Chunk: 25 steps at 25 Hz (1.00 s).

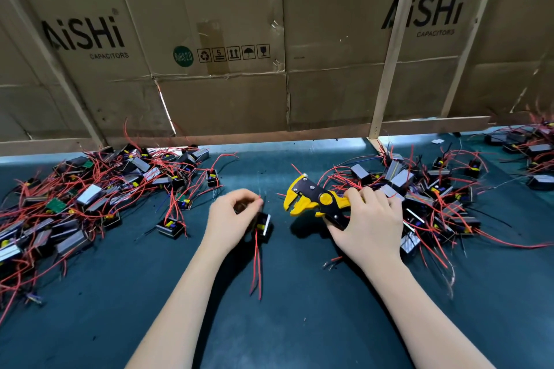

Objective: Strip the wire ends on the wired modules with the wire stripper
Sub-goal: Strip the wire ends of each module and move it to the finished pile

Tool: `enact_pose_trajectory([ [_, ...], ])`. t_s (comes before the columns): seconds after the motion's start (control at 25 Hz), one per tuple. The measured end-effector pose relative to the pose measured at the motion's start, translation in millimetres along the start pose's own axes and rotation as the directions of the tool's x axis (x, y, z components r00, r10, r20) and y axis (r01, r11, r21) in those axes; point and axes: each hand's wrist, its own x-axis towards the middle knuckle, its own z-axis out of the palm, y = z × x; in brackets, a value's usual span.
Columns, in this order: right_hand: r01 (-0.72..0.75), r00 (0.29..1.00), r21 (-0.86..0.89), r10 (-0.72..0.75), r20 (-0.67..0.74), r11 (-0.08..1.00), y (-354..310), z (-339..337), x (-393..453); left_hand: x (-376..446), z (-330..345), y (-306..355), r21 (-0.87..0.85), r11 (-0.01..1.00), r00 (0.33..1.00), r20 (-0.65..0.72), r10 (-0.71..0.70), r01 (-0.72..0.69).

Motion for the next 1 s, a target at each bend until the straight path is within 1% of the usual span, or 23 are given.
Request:
enact_pose_trajectory([
  [0.04,0.021,1.0,0.001,-0.021,0.023,1.0,-1.2,0.4,-1.1,-0.2,-3.2,1.7,0.008,1.0,0.994,-0.109,0.027,-0.026],
  [0.08,0.039,0.998,0.003,-0.039,0.044,0.999,-3.1,0.8,-1.9,-0.9,-6.6,5.7,0.027,0.997,0.972,-0.22,0.08,-0.076],
  [0.12,0.047,0.997,0.005,-0.047,0.063,0.999,-5.2,1.0,-2.3,-0.4,-8.3,13.1,0.078,0.986,0.935,-0.314,0.163,-0.146],
  [0.16,0.047,0.995,0.008,-0.047,0.083,0.999,-7.2,0.9,-3.2,0.8,-7.4,23.3,0.152,0.961,0.89,-0.366,0.27,-0.229],
  [0.2,0.044,0.994,0.012,-0.045,0.097,0.999,-8.9,0.8,-3.6,3.9,-3.6,36.5,0.22,0.92,0.844,-0.372,0.386,-0.323],
  [0.28,0.036,0.993,0.009,-0.037,0.108,0.999,-9.3,0.3,-3.2,13.8,15.2,70.6,0.27,0.821,0.754,-0.326,0.57,-0.503],
  [0.32,0.034,0.993,0.007,-0.035,0.117,0.999,-9.2,-0.3,-3.1,19.6,28.2,89.9,0.239,0.783,0.72,-0.307,0.622,-0.574],
  [0.36,0.03,0.992,0.011,-0.031,0.122,0.999,-8.8,-0.8,-3.2,24.3,42.2,108.8,0.173,0.759,0.708,-0.278,0.649,-0.627],
  [0.4,0.021,0.992,0.022,-0.023,0.123,1.0,-8.2,-1.0,-3.1,26.8,55.3,127.0,0.088,0.75,0.723,-0.213,0.657,-0.656],
  [0.44,0.009,0.992,0.035,-0.013,0.122,0.999,-7.5,-1.7,-3.2,27.3,66.4,141.6,0.005,0.755,0.751,-0.098,0.653,-0.656],
  [0.48,-0.002,0.993,0.045,-0.004,0.122,0.999,-7.0,-2.4,-3.6,27.2,74.8,149.7,-0.028,0.768,0.767,0.032,0.641,-0.64],
  [0.52,-0.006,0.992,0.05,0.0,0.122,0.999,-6.4,-2.6,-4.2,27.9,79.0,149.8,-0.001,0.773,0.767,0.117,0.631,-0.635],
  [0.56,-0.005,0.992,0.05,-0.001,0.123,0.999,-5.7,-2.4,-4.8,29.8,76.6,143.9,0.054,0.767,0.766,0.131,0.629,-0.639],
  [0.6,-0.003,0.992,0.046,-0.003,0.126,0.999,-5.1,-1.7,-5.2,33.2,67.7,133.3,0.125,0.76,0.77,0.08,0.633,-0.638],
  [0.64,-0.004,0.991,0.044,-0.002,0.132,0.999,-4.5,-0.7,-5.2,38.0,54.4,119.4,0.202,0.764,0.775,-0.035,0.631,-0.613],
  [0.68,-0.008,0.991,0.045,0.001,0.137,0.999,-4.5,0.3,-4.7,43.9,37.4,102.6,0.262,0.787,0.772,-0.184,0.609,-0.558],
  [0.72,-0.011,0.99,0.053,0.003,0.139,0.999,-5.4,1.2,-4.1,50.1,17.0,84.1,0.294,0.831,0.761,-0.34,0.552,-0.471],
  [0.8,-0.002,0.989,0.067,-0.008,0.149,0.998,-8.7,1.8,-2.7,63.5,-28.2,45.1,0.264,0.935,0.709,-0.61,0.354,-0.239],
  [0.84,0.004,0.988,0.071,-0.015,0.155,0.997,-10.4,1.7,-2.4,68.9,-49.3,27.5,0.205,0.972,0.681,-0.696,0.229,-0.118],
  [0.88,0.009,0.987,0.075,-0.021,0.162,0.997,-11.3,1.5,-2.6,72.9,-66.9,12.5,0.128,0.992,0.665,-0.74,0.098,-0.004],
  [0.92,0.01,0.986,0.08,-0.023,0.167,0.997,-11.6,1.3,-2.9,75.6,-80.5,0.8,0.058,0.993,0.664,-0.747,-0.024,0.101],
  [0.96,0.009,0.985,0.086,-0.024,0.169,0.996,-11.7,0.8,-3.4,76.4,-91.9,-8.3,0.027,0.98,0.678,-0.726,-0.116,0.197],
  [1.0,0.007,0.986,0.09,-0.022,0.168,0.996,-11.3,0.2,-3.3,75.9,-101.3,-16.5,0.049,0.958,0.709,-0.684,-0.175,0.283],
])
